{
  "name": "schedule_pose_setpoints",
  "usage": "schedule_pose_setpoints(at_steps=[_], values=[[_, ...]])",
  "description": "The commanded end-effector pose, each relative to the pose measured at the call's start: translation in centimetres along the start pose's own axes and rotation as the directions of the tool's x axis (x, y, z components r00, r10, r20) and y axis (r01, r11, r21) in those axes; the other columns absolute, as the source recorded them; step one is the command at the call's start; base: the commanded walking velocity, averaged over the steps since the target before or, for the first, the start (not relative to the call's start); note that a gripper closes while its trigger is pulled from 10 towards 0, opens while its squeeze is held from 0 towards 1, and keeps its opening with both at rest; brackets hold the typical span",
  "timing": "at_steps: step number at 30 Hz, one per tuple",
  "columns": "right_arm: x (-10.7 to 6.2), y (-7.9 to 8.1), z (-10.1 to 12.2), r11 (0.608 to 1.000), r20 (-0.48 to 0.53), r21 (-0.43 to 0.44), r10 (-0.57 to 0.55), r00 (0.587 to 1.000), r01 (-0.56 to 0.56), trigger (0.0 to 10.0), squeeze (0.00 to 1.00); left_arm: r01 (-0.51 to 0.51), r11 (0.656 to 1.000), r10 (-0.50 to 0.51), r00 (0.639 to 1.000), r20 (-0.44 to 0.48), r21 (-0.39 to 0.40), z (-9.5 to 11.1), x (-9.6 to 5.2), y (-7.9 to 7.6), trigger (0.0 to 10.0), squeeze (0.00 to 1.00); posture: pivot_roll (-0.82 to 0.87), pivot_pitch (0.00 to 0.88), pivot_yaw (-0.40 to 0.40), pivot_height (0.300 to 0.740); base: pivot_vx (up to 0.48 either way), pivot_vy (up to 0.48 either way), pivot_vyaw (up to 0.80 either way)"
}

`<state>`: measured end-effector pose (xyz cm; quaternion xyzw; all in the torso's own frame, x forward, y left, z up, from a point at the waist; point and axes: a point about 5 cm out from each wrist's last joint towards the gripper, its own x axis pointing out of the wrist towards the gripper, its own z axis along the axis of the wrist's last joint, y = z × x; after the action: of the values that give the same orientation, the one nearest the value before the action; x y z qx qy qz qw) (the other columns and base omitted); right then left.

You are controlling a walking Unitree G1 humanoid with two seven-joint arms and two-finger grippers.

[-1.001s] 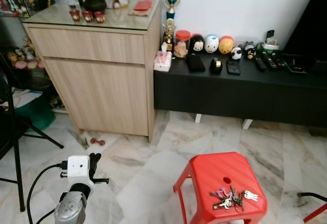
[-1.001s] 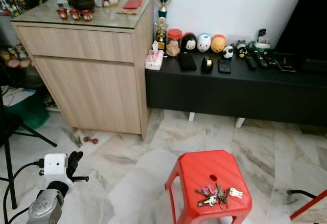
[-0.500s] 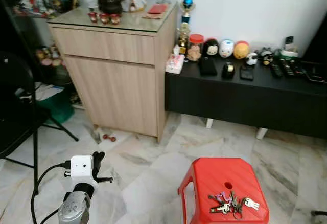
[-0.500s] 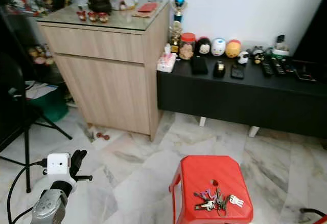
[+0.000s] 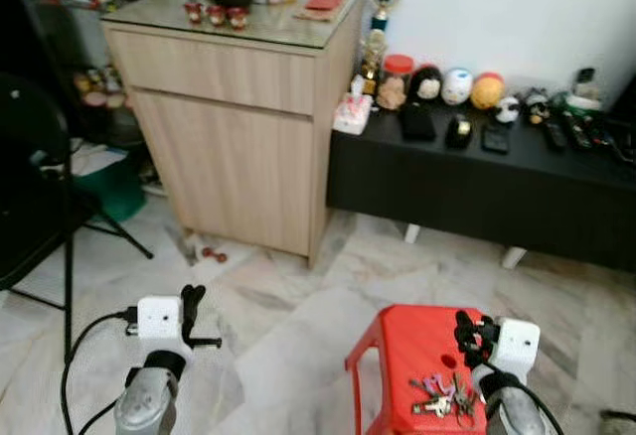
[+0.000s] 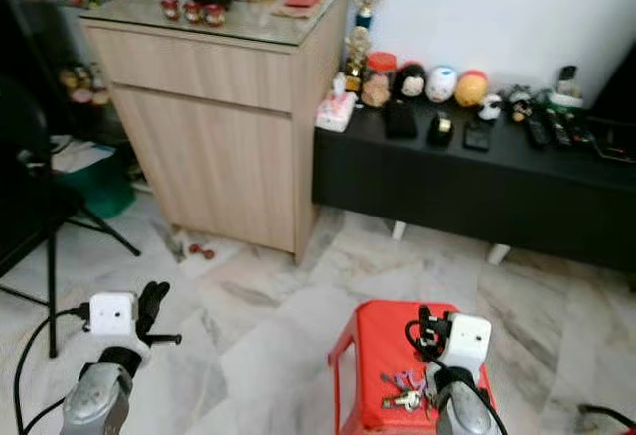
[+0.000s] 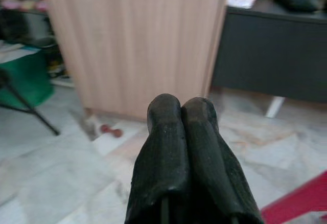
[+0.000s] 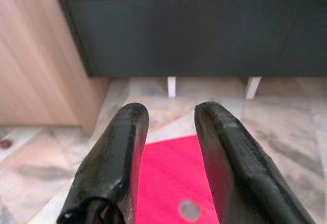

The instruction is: Hang keys on a hook

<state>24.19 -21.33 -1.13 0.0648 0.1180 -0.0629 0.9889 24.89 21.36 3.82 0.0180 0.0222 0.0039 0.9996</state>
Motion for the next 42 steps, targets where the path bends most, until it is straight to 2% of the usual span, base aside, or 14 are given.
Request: schedule_pose_setpoints(at_steps=[1, 8, 16, 24, 37, 42], values=[[-0.3, -0.1, -0.4, 1.0, -0.02, -0.014, -0.012, 1.0, 0.012, 10.0, 0.0, -0.006, 1.0, 0.006, 1.0, -0.009, 0.0, 0.0, -0.3, 0.1, 10.0, 0.0, 0.18, 0.0, -0.075, 0.74, 0.0, 0.0, 0.0], [-0.3, 0.4, -1.4, 1.0, -0.107, -0.01, 0.002, 0.994, -0.003, 10.0, 0.0, -0.017, 1.0, 0.017, 1.0, -0.011, -0.001, 0.0, -0.4, 0.3, 10.0, 0.0, 0.19, 0.0, -0.081, 0.74, 0.0, 0.0, 0.0], [0.6, 0.9, -1.1, 0.999, -0.142, -0.035, 0.02, 0.99, -0.026, 10.0, 0.0, -0.018, 1.0, 0.018, 1.0, -0.012, 0.01, 0.4, -0.2, 0.4, 10.0, 0.0, 0.19, 0.0, -0.085, 0.685, 0.0, 0.0, 0.0], [0.3, 1.4, -1.9, 0.998, -0.185, -0.028, 0.054, 0.981, -0.06, 10.0, 0.0, -0.031, 0.999, 0.032, 0.999, -0.02, 0.012, 0.3, -0.4, 0.5, 10.0, 0.0, 0.2, 0.0, -0.092, 0.641, 0.0, 0.0, 0.0], [0.6, 1.5, -1.9, 0.998, -0.206, -0.014, 0.064, 0.976, -0.069, 10.0, 0.0, -0.02, 1.0, 0.02, 0.999, -0.034, 0.011, 0.2, 0.1, 0.2, 10.0, 0.0, 0.21, 0.0, -0.094, 0.641, 0.0, 0.0, 0.0], [0.7, 1.6, -2.0, 0.998, -0.224, 0.036, 0.062, 0.973, -0.055, 10.0, 0.0, -0.021, 1.0, 0.021, 0.999, -0.041, 0.01, 0.0, 0.0, 0.2, 10.0, 0.0, 0.21, 0.0, -0.099, 0.641, 0.0, 0.0, 0.0]])
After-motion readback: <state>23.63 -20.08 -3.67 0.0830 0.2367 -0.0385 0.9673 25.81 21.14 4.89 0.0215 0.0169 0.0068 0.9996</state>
